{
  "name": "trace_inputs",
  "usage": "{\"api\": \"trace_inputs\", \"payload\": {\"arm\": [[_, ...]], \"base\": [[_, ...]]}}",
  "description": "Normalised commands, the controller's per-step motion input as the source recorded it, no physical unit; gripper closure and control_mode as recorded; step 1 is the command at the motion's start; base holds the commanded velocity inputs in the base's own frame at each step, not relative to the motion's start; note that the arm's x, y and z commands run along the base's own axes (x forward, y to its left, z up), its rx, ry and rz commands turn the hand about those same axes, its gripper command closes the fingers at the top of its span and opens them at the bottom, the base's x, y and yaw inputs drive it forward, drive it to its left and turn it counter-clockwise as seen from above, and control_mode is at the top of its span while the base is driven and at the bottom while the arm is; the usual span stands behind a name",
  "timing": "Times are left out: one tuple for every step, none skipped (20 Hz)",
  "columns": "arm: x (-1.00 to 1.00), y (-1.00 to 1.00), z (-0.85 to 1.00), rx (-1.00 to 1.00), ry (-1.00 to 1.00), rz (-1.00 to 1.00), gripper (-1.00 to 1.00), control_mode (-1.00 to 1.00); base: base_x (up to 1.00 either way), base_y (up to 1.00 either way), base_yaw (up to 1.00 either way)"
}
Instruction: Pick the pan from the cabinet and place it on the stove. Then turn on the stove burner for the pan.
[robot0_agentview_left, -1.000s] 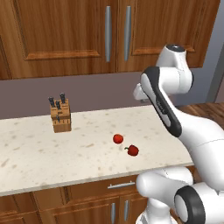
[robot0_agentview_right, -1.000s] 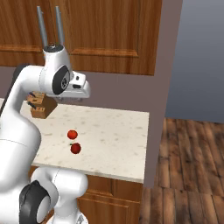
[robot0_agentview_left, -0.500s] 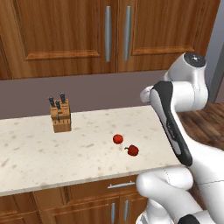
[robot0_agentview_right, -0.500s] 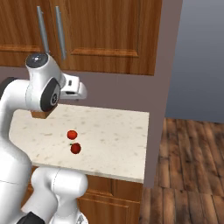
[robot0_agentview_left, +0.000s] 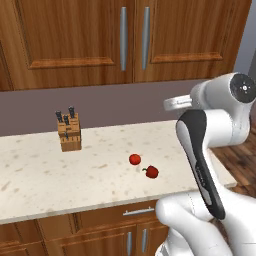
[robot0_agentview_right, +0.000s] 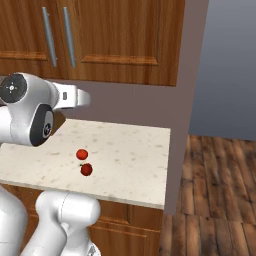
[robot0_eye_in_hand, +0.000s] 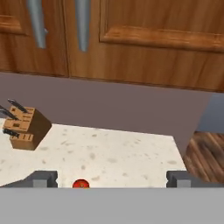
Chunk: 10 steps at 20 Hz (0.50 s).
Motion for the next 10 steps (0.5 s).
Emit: {"api": "trace_inputs", "payload": {"arm": [[-0.24,0.21,0.5,0.0,-0.29,-0.02,-1.0,-1.0],[-0.25,0.2,0.49,0.0,-0.28,-0.03,-1.0,-1.0],[-0.25,0.16,0.5,0.0,-0.27,-0.02,-1.0,-1.0],[-0.25,0.11,0.5,0.01,-0.27,-0.02,-1.0,-1.0],[-0.21,0.15,0.53,0.03,-0.27,-0.01,-1.0,-1.0],[-0.2,0.22,0.57,0.03,-0.28,-0.01,-1.0,-1.0],[-0.12,0.27,0.56,0.03,-0.26,-0.01,-1.0,-1.0],[-0.11,0.27,0.57,0.03,-0.25,-0.01,-1.0,-1.0],[-0.13,0.25,0.57,0.03,-0.25,-0.01,-1.0,-1.0],[-0.11,0.26,0.59,0.04,-0.25,0.0,-1.0,-1.0]], "base": [[0.0,0.0,0.0],[0.0,0.0,0.0],[0.0,0.0,0.0],[0.0,0.0,0.0],[0.0,0.0,0.0],[0.0,0.0,0.0],[0.0,0.0,0.0],[0.0,0.0,0.0],[0.0,0.0,0.0],[0.0,0.0,0.0]]}}
